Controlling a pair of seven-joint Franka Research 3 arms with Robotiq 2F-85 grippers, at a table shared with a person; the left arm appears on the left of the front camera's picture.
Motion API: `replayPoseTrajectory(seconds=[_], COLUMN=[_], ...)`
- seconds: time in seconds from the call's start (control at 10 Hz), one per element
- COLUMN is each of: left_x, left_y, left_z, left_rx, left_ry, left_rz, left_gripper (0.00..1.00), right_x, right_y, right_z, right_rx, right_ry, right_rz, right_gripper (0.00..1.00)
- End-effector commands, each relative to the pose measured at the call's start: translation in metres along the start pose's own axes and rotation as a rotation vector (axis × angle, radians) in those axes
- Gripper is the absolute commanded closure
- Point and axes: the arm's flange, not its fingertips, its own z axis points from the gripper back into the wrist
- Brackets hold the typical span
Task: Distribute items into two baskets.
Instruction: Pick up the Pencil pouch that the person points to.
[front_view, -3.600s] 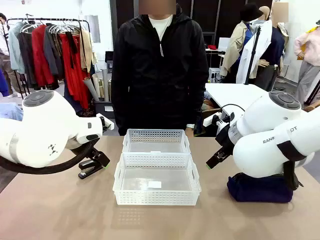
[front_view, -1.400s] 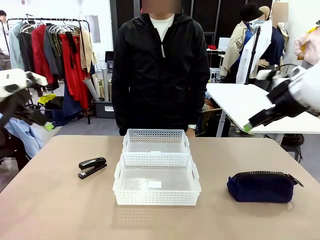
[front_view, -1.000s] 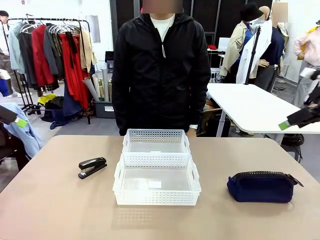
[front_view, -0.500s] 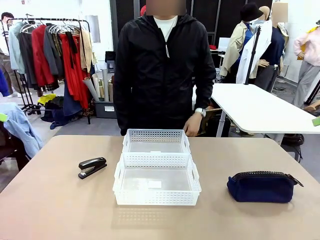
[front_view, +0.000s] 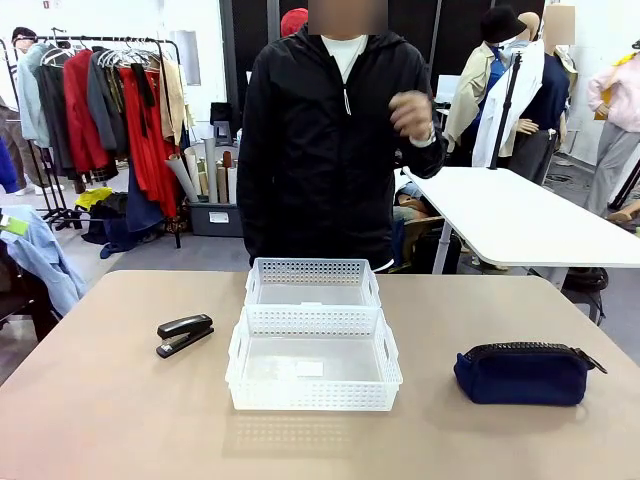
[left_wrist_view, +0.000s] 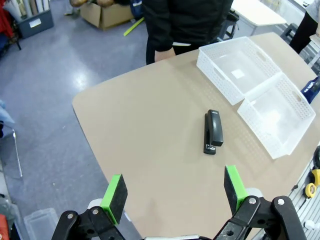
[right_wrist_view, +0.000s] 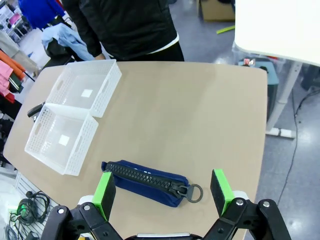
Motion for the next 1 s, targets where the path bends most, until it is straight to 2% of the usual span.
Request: replayPoseTrajectory(seconds=[0.0, 0.9], left_x=[-0.0036, -0.0036], left_y=[0.0022, 0.0022], left_z=[0.0015, 0.0015], left_rx=[-0.007, -0.007], left_ry=[-0.005, -0.005], left_rz=[-0.007, -0.007], left_gripper=[0.0, 0.0], right_x=[-0.0001, -0.0001], right_y=[-0.0003, -0.0003], right_z=[0.0003, 0.0003], right_rx=[0.001, 0.001], right_ry=[-0.001, -0.001], right_rz=[-0.001, -0.001], right_gripper=[0.0, 0.0])
